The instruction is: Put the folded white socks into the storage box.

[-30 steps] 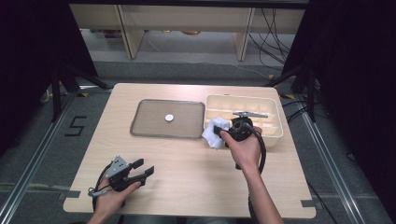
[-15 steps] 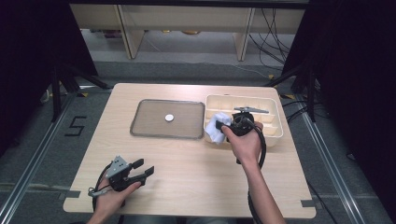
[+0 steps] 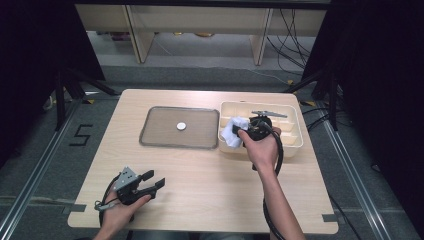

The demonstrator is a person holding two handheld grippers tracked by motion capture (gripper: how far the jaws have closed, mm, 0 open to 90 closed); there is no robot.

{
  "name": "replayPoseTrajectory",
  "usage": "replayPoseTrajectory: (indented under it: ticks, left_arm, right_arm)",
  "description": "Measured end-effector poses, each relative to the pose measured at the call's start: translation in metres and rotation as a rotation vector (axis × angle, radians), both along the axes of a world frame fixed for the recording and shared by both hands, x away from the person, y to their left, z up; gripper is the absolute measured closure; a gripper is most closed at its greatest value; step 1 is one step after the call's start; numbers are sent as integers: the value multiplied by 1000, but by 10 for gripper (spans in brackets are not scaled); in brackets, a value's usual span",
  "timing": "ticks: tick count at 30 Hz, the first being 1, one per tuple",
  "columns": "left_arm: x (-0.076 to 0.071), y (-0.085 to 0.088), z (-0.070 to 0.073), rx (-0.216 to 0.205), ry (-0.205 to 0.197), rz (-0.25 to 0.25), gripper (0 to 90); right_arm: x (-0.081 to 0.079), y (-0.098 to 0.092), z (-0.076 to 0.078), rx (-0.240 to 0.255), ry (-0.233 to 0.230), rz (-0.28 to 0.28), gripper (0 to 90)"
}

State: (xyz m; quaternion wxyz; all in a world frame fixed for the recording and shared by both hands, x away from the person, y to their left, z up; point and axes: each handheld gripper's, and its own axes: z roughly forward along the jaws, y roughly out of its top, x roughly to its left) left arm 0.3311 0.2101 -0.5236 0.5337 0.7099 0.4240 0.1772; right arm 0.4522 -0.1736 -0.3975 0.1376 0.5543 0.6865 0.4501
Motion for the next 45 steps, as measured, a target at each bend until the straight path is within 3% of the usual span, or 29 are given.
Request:
replayPoseTrajectory:
  ticks: [4,14,15,18,19,23,35,37,38,45]
  left_arm:
    - [0,0,0,4,-2,0,410]
    - [-1,0,0,6,-1,-2,409]
    - [0,0,0,2,-1,-4,409]
    - [-1,-1,1,15,4,2,409]
    - [-1,-1,1,15,4,2,409]
    - [-1,0,1,13,5,3,409]
    - [-1,-1,1,16,4,2,410]
    - [0,-1,1,14,5,3,410]
    - [0,-1,1,14,5,2,410]
    - [0,-1,1,15,5,2,412]
  right_arm:
    - [3,2,0,1,-13,2,675]
    - [9,11,-1,0,6,-25,675]
    - [12,8,-2,-23,-16,-4,675]
    - [13,10,-1,-16,-10,-15,675]
    - [14,10,-3,-38,-23,-13,675]
    - [16,12,-3,-19,-3,-16,675]
    - [24,14,-1,-47,-3,-20,676]
    - [25,17,0,-30,26,-40,676]
    - [27,15,0,-49,8,-26,676]
    - [31,14,0,-51,16,-32,676]
